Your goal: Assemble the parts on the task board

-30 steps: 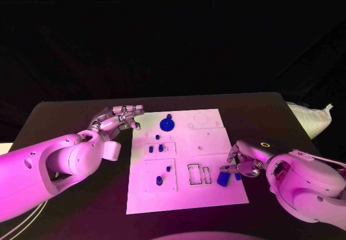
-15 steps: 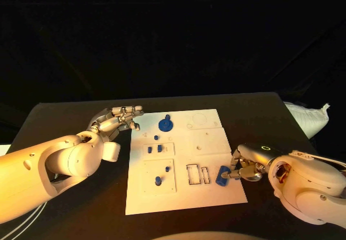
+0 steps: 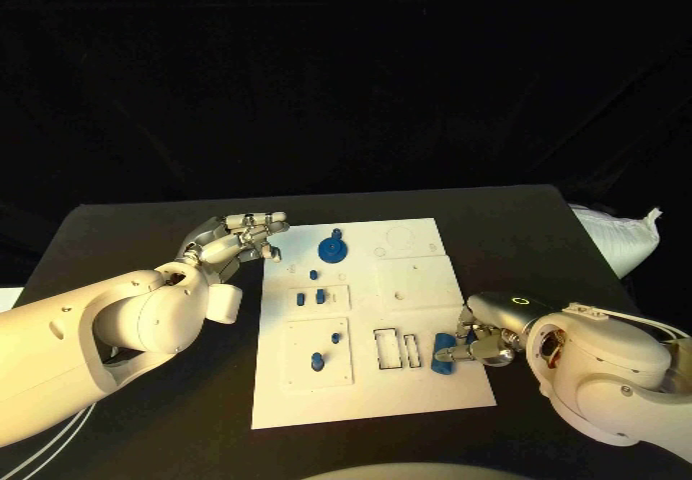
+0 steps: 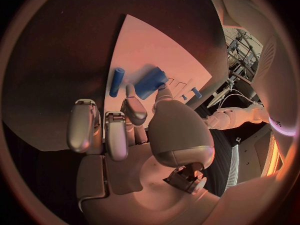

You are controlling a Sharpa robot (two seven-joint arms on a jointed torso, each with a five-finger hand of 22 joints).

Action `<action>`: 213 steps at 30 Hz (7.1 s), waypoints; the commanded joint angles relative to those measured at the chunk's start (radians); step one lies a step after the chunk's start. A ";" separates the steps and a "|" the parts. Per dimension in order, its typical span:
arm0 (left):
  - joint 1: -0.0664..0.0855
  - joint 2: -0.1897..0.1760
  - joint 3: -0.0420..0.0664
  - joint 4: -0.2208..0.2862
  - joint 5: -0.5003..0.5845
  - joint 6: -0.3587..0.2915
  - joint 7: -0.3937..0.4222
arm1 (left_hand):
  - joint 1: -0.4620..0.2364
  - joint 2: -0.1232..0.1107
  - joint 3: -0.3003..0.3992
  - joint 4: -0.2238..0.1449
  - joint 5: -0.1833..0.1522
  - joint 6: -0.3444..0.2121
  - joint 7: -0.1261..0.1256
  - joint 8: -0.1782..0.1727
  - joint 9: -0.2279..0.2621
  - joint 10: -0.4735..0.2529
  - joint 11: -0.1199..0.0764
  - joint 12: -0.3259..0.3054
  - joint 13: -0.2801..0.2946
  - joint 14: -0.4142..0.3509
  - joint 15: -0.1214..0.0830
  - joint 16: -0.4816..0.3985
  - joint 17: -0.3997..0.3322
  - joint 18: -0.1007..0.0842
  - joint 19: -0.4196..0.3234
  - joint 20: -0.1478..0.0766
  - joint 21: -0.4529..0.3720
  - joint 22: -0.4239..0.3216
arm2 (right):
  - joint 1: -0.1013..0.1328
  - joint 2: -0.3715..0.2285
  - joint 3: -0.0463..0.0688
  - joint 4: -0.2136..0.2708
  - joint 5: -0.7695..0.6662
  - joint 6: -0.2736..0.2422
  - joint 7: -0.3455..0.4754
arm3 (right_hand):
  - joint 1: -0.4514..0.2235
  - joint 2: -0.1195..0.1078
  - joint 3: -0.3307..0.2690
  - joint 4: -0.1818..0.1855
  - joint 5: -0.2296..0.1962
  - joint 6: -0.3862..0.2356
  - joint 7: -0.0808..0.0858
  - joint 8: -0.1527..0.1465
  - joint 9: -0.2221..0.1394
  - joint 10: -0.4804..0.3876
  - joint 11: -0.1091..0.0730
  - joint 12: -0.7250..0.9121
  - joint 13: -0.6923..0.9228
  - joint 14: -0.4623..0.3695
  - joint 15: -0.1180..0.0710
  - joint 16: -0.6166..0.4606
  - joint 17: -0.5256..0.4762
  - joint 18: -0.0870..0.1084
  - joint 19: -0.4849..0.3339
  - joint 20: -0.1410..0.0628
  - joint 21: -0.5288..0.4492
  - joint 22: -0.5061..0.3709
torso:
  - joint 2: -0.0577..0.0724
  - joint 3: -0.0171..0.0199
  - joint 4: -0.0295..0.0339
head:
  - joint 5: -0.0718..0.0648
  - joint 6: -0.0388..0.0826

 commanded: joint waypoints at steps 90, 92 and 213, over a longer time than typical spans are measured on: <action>-0.002 -0.006 0.001 0.014 -0.004 0.029 -0.008 | -0.003 0.017 -0.010 0.001 0.003 -0.006 0.005 0.007 0.000 -0.017 0.002 0.010 -0.001 -0.013 0.001 0.006 -0.005 0.010 -0.009 0.000 -0.009 -0.003 | -0.004 0.228 0.008 -0.068 0.110 -0.128 -0.066 | -0.042 -0.001 0.028 0.001 -0.069 0.044 -0.018 -0.029 0.121 0.034 -0.022 -0.041 0.070 0.081 -0.017 0.008 0.145 -0.019 0.016 -0.019 0.009 0.031 | -0.001 0.0000 -0.0019 | 0.032 -0.013; -0.002 -0.007 0.001 0.014 -0.004 0.030 -0.009 | -0.003 0.017 -0.010 0.001 0.003 -0.006 0.005 0.007 0.000 -0.017 0.002 0.010 -0.001 -0.013 0.001 0.006 -0.005 0.010 -0.009 0.000 -0.009 -0.003 | -0.004 0.227 0.008 -0.069 0.099 -0.129 -0.067 | -0.069 -0.012 0.008 0.002 -0.129 0.042 -0.016 -0.032 0.126 0.031 -0.021 -0.054 0.064 0.080 -0.016 0.005 0.140 -0.018 0.013 -0.018 0.005 0.026 | -0.001 -0.0002 -0.0019 | 0.031 -0.013; -0.004 0.002 0.000 0.004 -0.009 0.035 -0.020 | -0.005 0.018 -0.013 -0.001 0.004 -0.008 0.005 0.008 0.000 -0.021 0.002 0.014 -0.001 -0.015 0.002 0.008 -0.008 0.011 -0.011 0.001 -0.011 -0.005 | 0.000 0.039 -0.023 -0.089 -0.118 0.045 -0.010 | 0.314 0.042 0.040 -0.059 -0.030 0.056 -0.016 -0.092 0.151 0.028 -0.023 -0.114 0.060 0.081 -0.018 0.004 0.146 -0.018 0.012 -0.019 -0.005 0.030 | -0.007 0.0020 -0.0180 | -0.013 -0.012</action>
